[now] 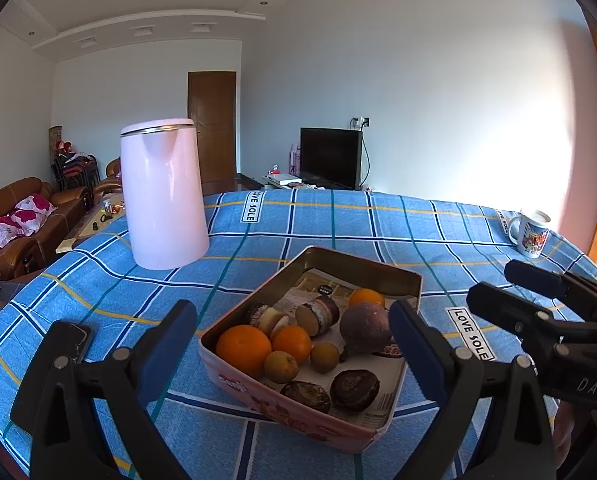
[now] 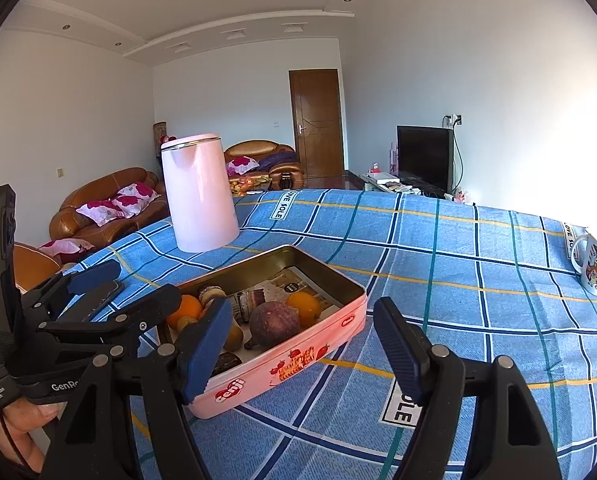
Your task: Organize fruits
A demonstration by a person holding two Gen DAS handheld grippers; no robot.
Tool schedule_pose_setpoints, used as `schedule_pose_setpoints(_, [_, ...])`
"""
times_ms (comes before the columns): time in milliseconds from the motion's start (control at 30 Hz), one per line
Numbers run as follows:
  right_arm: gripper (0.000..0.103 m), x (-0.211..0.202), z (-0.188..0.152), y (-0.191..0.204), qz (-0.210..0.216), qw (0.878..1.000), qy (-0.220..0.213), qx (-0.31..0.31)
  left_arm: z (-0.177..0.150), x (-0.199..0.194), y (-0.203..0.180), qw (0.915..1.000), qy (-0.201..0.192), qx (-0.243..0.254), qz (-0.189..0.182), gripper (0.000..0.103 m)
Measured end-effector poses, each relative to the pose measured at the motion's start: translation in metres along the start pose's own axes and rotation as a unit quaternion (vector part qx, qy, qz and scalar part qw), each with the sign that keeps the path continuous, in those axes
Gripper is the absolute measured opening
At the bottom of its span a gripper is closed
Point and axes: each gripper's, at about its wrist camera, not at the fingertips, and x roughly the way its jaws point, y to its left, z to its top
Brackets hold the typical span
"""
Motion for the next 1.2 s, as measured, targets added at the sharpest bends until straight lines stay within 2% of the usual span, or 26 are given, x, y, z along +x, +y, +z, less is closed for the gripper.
schedule_pose_setpoints(700, [0.079, -0.013, 0.002, -0.011, -0.013, 1.0, -0.017, 0.011, 0.002, -0.005, -0.008, 0.9999, -0.003, 0.003, -0.01, 0.103])
schedule_pose_setpoints(1200, [0.079, -0.018, 0.001, -0.019, -0.019, 0.999, -0.021, 0.016, 0.002, -0.005, -0.015, 0.9997, -0.006, 0.023, 0.004, 0.103])
